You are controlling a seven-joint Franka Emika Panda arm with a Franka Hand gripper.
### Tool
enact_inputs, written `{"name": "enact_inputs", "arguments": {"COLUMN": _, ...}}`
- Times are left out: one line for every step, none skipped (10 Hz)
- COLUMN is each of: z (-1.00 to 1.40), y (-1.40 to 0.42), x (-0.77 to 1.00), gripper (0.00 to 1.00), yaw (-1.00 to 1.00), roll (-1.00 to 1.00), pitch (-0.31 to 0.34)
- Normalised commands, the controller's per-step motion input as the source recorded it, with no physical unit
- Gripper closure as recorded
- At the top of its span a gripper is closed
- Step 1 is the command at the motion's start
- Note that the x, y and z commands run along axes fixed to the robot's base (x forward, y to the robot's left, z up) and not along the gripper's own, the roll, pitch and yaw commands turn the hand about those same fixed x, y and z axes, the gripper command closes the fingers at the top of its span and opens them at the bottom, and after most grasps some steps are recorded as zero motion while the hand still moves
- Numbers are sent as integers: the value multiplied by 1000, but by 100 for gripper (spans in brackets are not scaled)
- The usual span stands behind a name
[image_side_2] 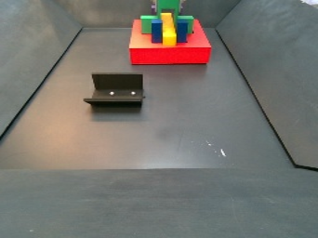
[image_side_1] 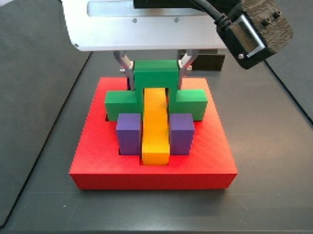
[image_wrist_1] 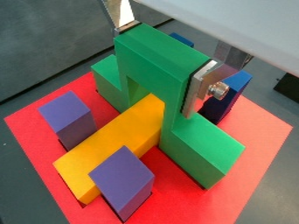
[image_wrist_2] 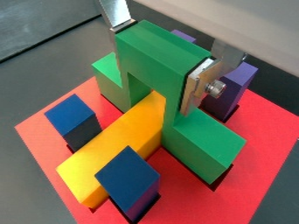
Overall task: Pick up the green object. Move up. Move to above the board. Insert the green object.
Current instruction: Insert the green object.
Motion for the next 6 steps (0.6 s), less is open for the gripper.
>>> {"name": "enact_inputs", "arguments": {"z": 0, "y": 0, "x": 0, "gripper": 100, "yaw": 0, "roll": -223, "pitch": -89}}
{"name": "enact_inputs", "arguments": {"z": 0, "y": 31, "x": 0, "gripper": 100, "yaw": 0, "roll": -244, "pitch": -93}}
{"name": "enact_inputs", "arguments": {"z": 0, "y": 6, "x": 0, "gripper": 100, "yaw": 0, "roll": -117, "pitch": -47}}
{"name": "enact_inputs", "arguments": {"z": 0, "y": 11, "x": 0, "gripper": 100, "yaw": 0, "roll": -6, "pitch": 0}}
{"name": "enact_inputs", "arguments": {"z": -34, "y": 57, "x": -157, "gripper": 100, "yaw": 0, "roll": -76, "pitch": -29}}
{"name": "enact_inputs", "arguments": {"z": 0, "y": 89, "x": -240, "gripper": 100, "yaw": -6, "roll": -93, "pitch": -27}}
